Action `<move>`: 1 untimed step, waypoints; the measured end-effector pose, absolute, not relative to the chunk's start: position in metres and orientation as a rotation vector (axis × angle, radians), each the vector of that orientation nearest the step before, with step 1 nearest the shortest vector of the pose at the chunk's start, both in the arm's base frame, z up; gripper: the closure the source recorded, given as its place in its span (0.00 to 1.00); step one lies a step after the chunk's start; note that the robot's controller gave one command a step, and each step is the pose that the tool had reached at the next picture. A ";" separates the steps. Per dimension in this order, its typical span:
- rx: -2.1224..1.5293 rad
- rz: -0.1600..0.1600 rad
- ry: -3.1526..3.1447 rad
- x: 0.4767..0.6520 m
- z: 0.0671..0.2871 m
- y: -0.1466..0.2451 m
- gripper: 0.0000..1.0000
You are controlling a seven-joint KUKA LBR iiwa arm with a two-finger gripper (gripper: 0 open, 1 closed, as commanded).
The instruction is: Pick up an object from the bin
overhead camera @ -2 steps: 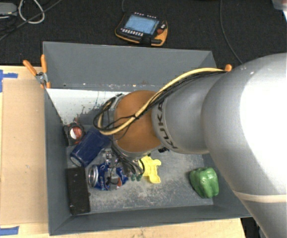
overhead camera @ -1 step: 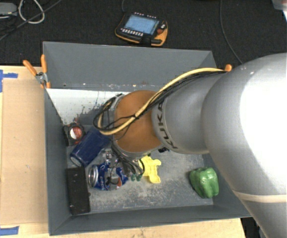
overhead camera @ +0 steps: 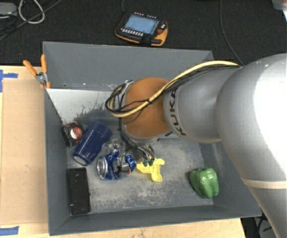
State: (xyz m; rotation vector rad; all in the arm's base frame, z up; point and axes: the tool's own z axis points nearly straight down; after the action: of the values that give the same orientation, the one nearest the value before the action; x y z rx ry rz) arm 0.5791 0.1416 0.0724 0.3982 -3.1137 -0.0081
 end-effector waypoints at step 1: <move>0.161 -0.007 -3.143 0.549 0.074 0.167 1.00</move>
Offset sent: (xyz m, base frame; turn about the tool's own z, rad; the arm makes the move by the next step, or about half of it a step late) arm 0.0035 0.0021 0.1094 0.0499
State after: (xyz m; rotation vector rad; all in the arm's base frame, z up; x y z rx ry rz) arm 0.5489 0.1672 0.0738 0.1607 -3.1431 -0.0074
